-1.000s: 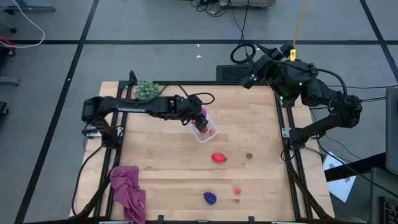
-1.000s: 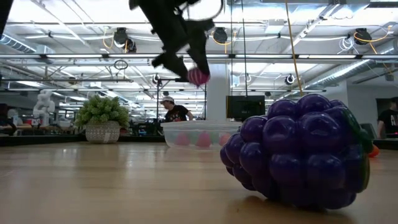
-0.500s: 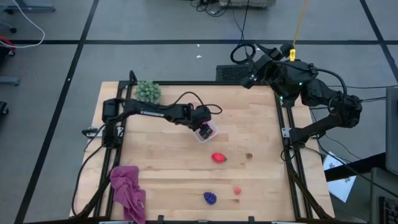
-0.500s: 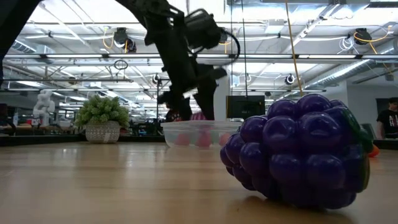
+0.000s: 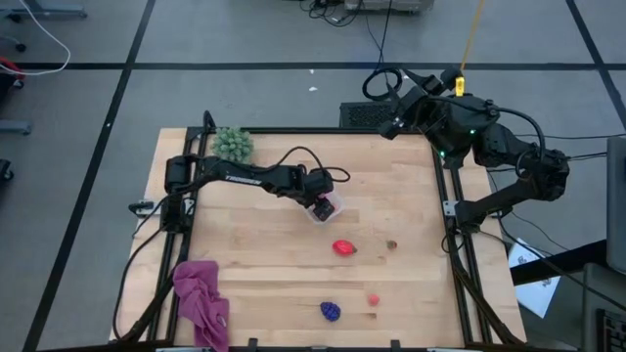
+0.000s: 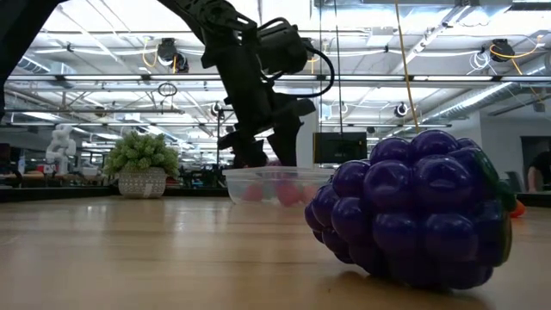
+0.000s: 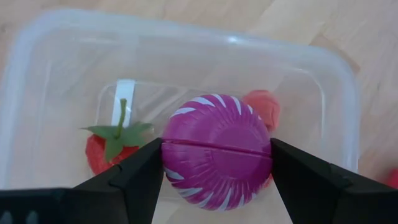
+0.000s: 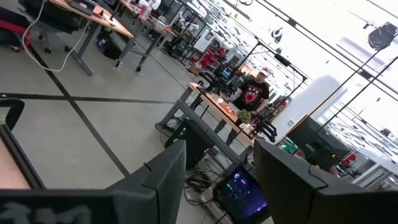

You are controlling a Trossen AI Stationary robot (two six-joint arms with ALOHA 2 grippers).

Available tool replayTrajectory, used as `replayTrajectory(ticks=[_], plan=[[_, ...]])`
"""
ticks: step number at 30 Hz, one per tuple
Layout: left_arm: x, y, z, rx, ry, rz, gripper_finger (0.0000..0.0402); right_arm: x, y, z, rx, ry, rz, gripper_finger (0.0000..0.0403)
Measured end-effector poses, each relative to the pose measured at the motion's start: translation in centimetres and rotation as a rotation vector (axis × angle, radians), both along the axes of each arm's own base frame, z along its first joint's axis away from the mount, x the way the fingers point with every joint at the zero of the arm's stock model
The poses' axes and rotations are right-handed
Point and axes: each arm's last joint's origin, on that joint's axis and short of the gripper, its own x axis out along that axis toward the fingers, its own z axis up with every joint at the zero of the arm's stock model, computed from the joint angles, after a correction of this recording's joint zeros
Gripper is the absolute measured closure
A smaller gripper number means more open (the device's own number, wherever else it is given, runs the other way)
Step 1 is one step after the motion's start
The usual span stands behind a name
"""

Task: Pick and placing Produce into tupperware
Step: Put the onion into the transparent bin

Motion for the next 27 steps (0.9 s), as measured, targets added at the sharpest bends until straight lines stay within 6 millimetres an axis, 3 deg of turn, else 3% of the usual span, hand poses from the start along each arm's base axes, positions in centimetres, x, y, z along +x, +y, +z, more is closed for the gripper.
replayTrajectory(ticks=[27], plan=[[-0.06, 0.69, 0.03, -0.035, -0.011, 0.015, 0.0131, -0.01, 0.0, -0.33, 0.006, 0.031, 0.0, 0.0222]])
